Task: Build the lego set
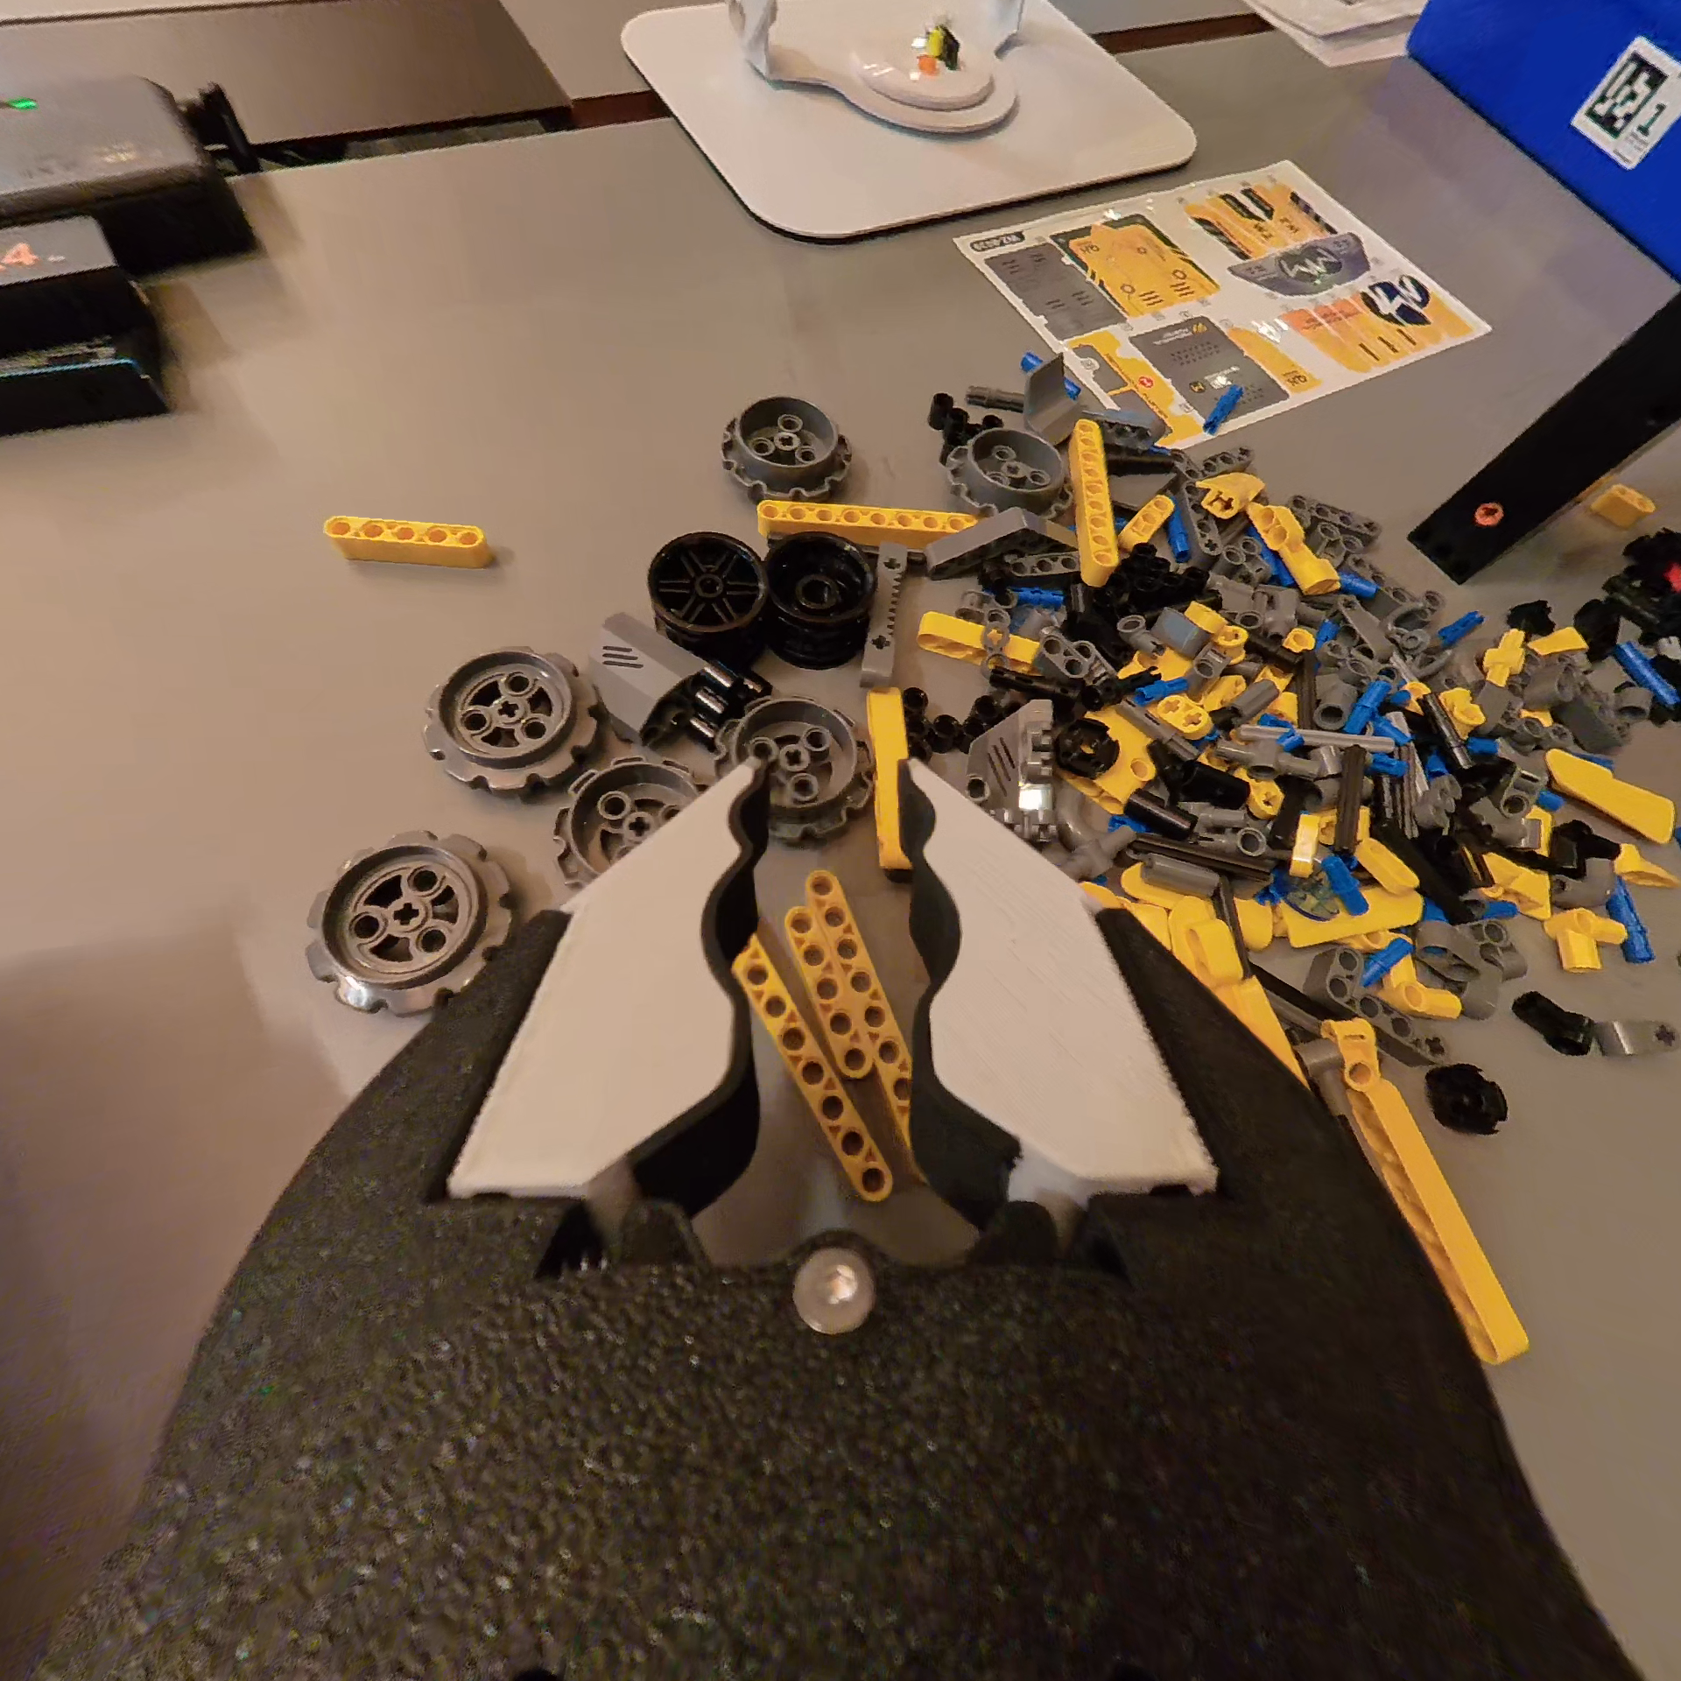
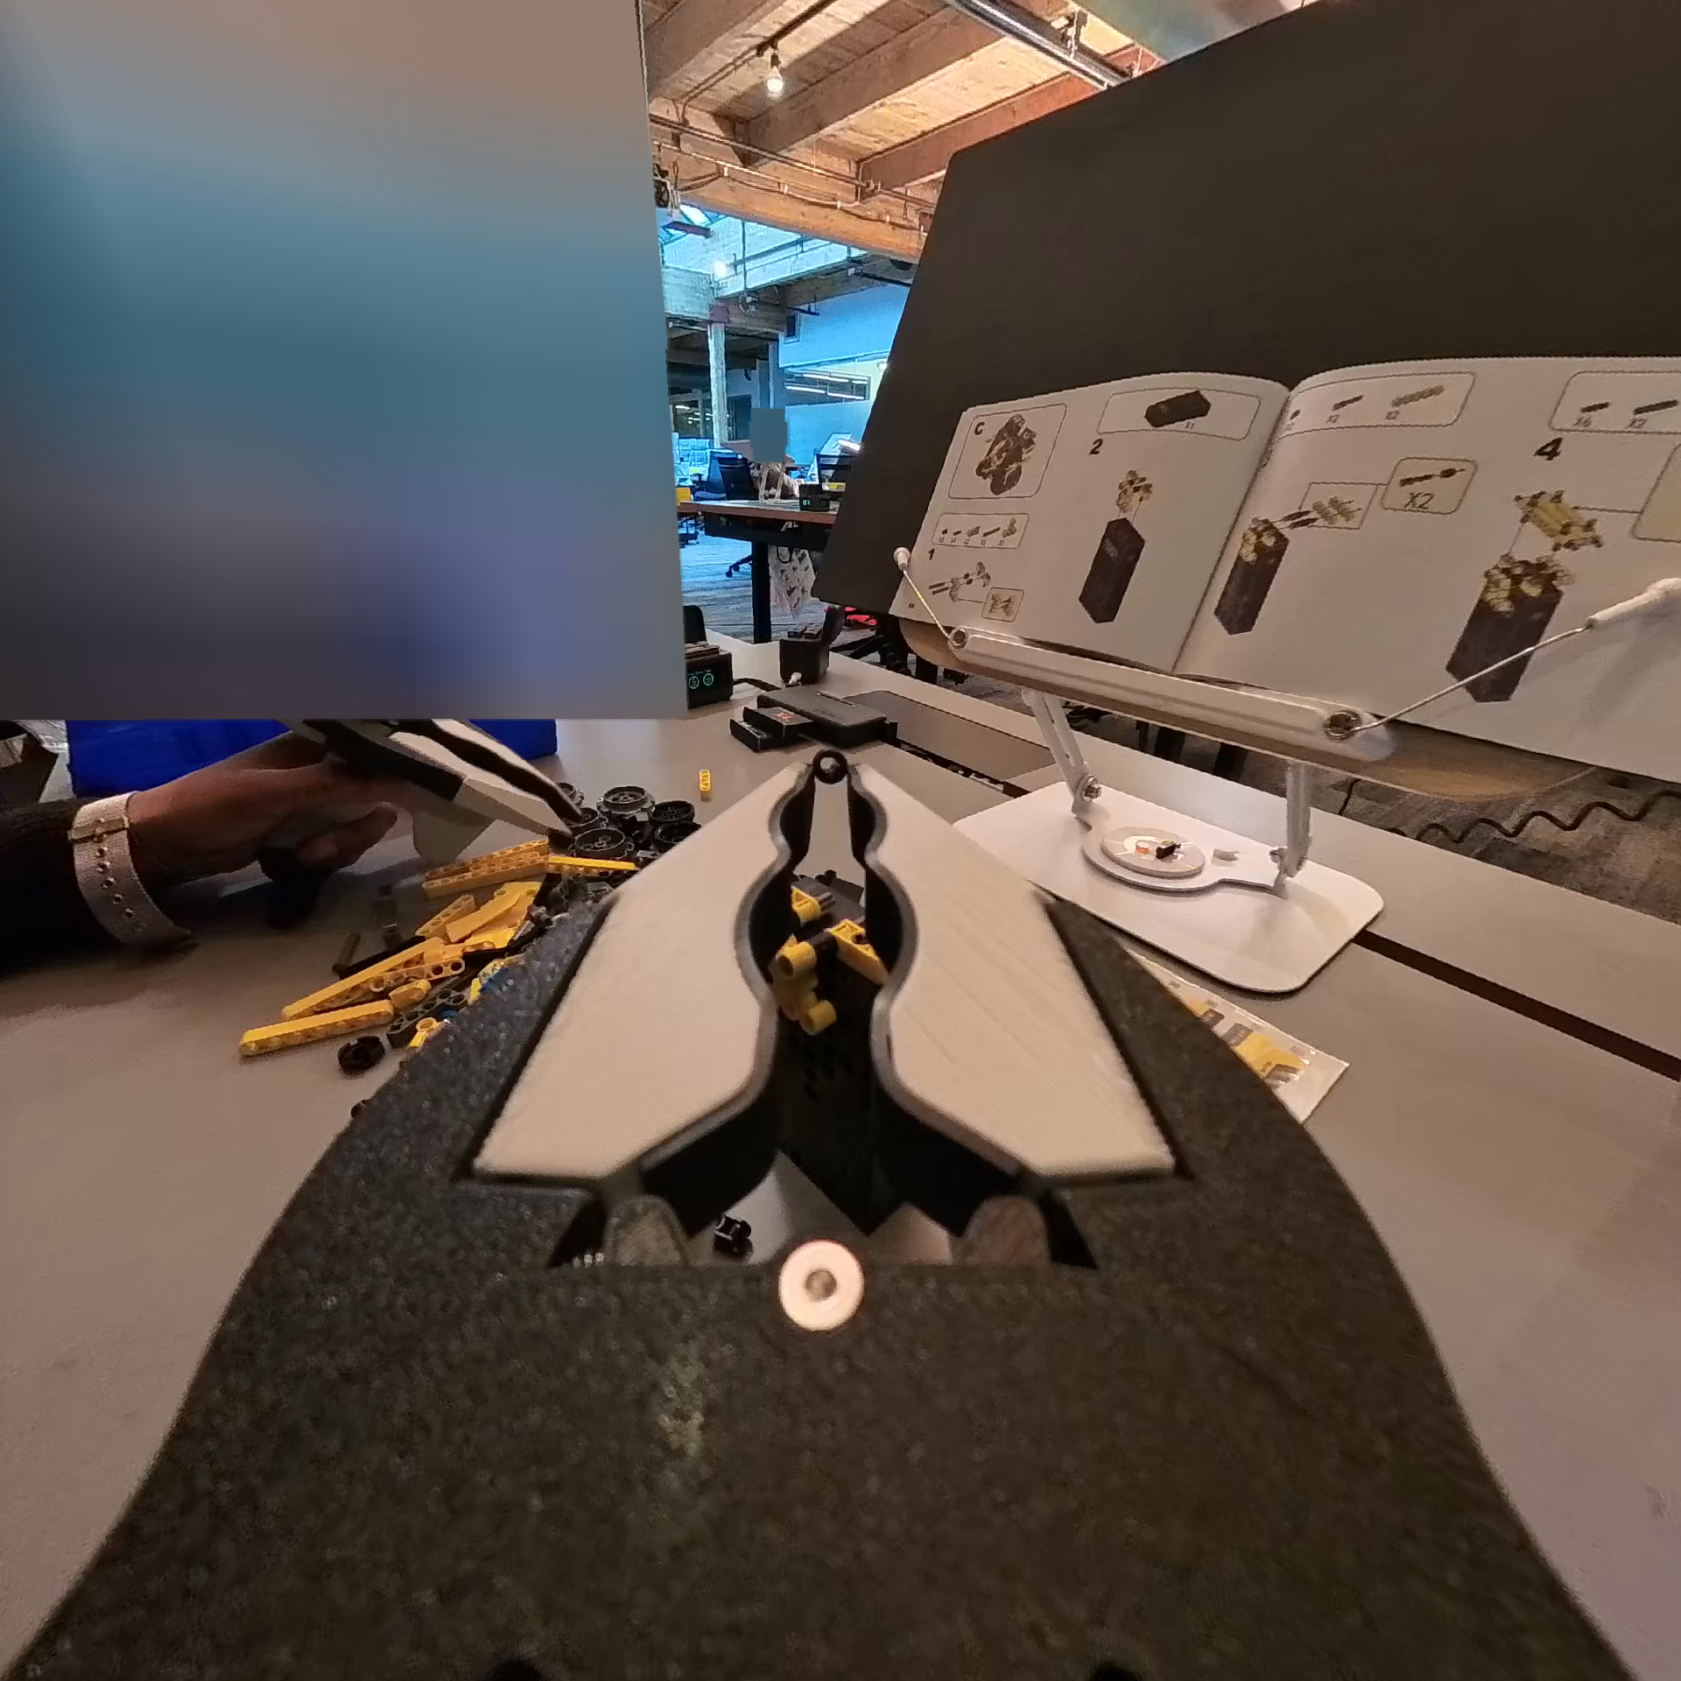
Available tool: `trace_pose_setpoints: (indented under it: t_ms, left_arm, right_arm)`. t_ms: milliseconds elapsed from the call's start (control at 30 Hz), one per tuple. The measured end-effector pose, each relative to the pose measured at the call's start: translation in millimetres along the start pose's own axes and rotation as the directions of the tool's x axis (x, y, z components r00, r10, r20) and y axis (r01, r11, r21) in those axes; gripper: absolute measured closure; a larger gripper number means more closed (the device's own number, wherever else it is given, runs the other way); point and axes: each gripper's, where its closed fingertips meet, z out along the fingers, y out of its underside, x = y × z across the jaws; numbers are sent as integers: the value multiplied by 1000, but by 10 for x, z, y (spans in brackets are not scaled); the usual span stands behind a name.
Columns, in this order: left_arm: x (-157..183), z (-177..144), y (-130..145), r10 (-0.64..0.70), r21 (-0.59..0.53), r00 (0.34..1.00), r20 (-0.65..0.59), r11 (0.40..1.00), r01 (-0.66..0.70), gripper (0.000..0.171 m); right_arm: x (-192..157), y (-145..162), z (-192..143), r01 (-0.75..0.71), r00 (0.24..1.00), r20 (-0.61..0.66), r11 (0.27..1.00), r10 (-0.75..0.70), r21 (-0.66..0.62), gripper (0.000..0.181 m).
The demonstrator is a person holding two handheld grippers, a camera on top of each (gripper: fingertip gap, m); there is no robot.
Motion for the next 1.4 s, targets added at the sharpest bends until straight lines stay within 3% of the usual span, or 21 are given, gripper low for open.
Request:
trace_pose_setpoints:
  t_ms: [133, 467, 767, 867, 1233, 1400]
  left_arm:
    - [-77, 1, 0, -28, 0, 999, 38, 1000, 28, 128]
    - [47, 10, 5, 53, -5, 999, 8, 999, -53, 128]
    - [167, 76, 94, 172, -69, 985, 3, 983, -171, 133]
    - [174, 81, 102, 189, -75, 982, 11, 979, -188, 147]
    - [120, 78, 96, 159, -75, 987, 30, 985, -156, 154]
    - [-2, 77, 89, 151, -83, 981, 120, 986, -142, 154]
  right_arm:
    - [-2, -14, -5, 3, 1000, -4, 1000, -3, 9, 176]
    - [4, 20, 8, -5, 1000, -1, 1000, 5, -2, 176]
    - [6, 26, 9, -6, 1000, -2, 1000, 6, -5, 176]
    - [6, 30, 9, -5, 1000, -1, 1000, 5, -6, 176]
    - [-2, 25, 8, -2, 1000, -1, 1000, 2, -5, 176]
    - [-8, 18, 7, 2, 1000, -1, 1000, -2, -4, 176]
